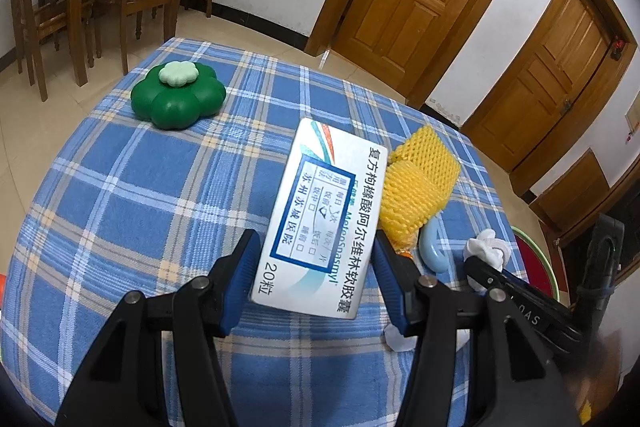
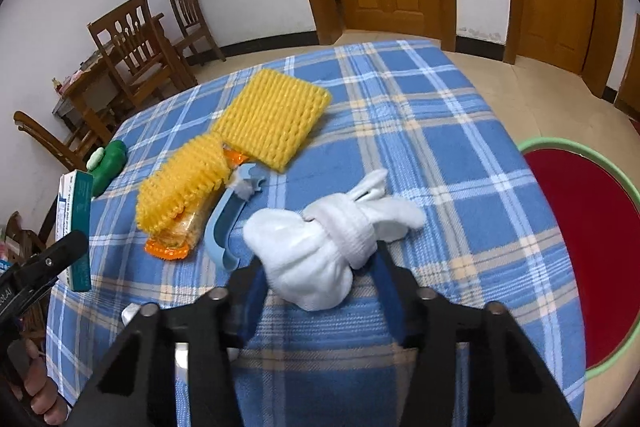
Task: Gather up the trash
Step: 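Grasp the white sock with the right tool, then carry the white sock and medicine box over the red bin and release both, then move both tools back from the bin toward the table, then grasp a yellow foam net with the left tool while the right tool grasps another foam net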
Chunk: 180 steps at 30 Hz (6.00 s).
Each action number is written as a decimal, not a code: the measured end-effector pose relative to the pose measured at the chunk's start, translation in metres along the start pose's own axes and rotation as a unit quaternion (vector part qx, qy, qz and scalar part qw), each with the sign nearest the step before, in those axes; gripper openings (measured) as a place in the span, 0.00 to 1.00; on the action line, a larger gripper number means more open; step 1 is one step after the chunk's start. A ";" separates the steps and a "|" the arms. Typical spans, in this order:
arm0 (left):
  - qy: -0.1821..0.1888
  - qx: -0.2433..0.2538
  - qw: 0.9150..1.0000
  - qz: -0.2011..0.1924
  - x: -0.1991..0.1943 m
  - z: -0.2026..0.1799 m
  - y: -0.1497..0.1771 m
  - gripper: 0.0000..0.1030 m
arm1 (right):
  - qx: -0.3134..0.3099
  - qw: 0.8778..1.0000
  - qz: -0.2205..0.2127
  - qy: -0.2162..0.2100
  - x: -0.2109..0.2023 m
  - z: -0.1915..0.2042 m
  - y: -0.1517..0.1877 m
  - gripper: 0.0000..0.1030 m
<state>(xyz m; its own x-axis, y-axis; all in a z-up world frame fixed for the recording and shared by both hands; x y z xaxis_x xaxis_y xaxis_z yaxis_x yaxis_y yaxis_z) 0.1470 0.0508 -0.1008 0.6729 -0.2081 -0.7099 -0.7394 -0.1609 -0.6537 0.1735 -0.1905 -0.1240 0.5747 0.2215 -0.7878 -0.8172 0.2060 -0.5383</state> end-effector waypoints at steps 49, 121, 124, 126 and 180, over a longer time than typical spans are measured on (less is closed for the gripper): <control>0.107 0.137 0.984 0.032 -0.013 -0.168 0.006 0.55 | 0.138 0.984 -0.107 -0.019 -0.136 -0.120 0.005 0.29; 0.152 0.236 0.956 0.089 0.056 -0.313 0.003 0.61 | 0.209 0.971 -0.111 0.018 -0.135 -0.221 0.010 0.69; 0.146 0.227 0.959 0.083 0.048 -0.301 -0.001 0.61 | 0.205 0.972 -0.110 0.014 -0.136 -0.215 0.010 0.70; 0.140 0.224 0.961 0.078 0.045 -0.292 -0.003 0.61 | 0.202 0.973 -0.110 0.011 -0.136 -0.210 0.009 0.71; 0.086 0.116 0.988 0.062 0.083 -0.079 -0.031 0.37 | 0.138 0.989 -0.047 0.023 -0.094 -0.101 -0.024 0.76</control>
<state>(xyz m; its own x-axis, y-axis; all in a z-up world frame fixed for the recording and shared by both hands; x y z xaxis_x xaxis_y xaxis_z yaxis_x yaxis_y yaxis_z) 0.2241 -0.0375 -0.1191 0.5495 -0.3765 -0.7459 -0.7773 0.0971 -0.6216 0.1349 -0.3121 -0.0676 0.6394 0.1469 -0.7547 -0.7139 0.4780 -0.5117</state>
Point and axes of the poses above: each gripper's, at about its wrist camera, not at the fingertips, and x roughly the way its jaws point, z to its left, y to its underside, the point moved 9 cm from there along x, roughly the way its jaws point, and after that the axes turned 9 degrees about x, right-handed, at the moved point
